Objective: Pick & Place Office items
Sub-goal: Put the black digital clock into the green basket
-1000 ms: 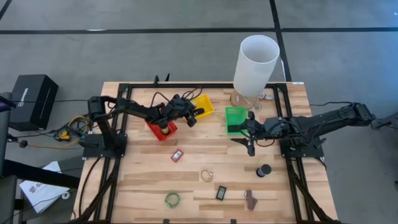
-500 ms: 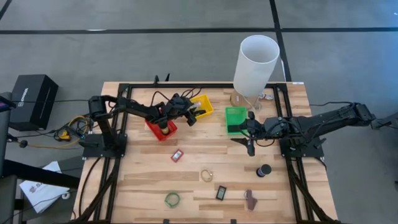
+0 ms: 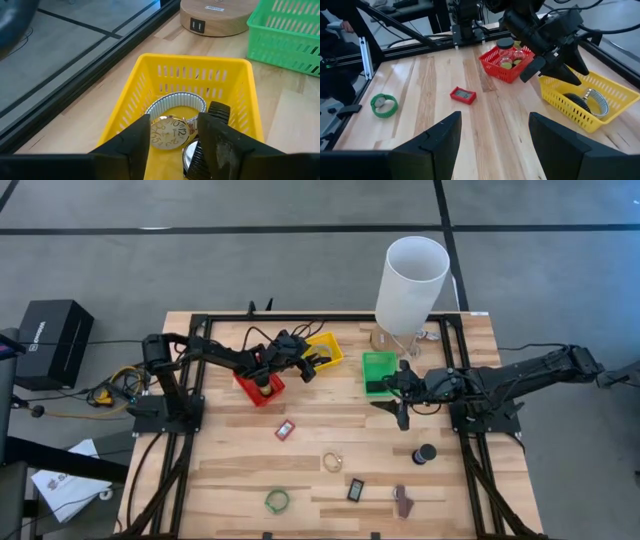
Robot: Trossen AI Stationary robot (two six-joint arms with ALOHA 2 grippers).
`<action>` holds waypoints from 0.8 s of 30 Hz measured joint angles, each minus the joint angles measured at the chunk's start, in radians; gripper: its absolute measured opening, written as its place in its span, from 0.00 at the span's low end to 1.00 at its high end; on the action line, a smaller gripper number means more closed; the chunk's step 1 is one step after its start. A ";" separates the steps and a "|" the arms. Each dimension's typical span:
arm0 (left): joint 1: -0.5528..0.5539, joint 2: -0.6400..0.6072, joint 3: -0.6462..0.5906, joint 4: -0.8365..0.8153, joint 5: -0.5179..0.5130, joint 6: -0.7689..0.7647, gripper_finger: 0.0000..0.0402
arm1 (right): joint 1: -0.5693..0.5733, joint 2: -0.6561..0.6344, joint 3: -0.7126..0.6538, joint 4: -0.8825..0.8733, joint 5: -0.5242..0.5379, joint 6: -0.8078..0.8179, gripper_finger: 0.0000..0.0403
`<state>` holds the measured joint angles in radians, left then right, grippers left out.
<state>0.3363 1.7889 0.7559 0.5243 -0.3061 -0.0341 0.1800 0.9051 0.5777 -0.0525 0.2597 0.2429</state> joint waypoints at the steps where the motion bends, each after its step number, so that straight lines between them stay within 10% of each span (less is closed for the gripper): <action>1: 0.000 0.000 0.000 0.000 0.000 0.000 0.39 | -0.001 0.000 0.000 0.000 0.000 -0.003 0.55; 24: 0.000 0.000 0.000 0.008 0.000 0.000 0.36 | -0.126 0.001 0.000 0.031 -0.124 -0.149 0.55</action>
<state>0.3363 1.7885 0.7559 0.5328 -0.3058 -0.0342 0.0537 0.9058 0.5777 -0.0218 0.1360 0.0940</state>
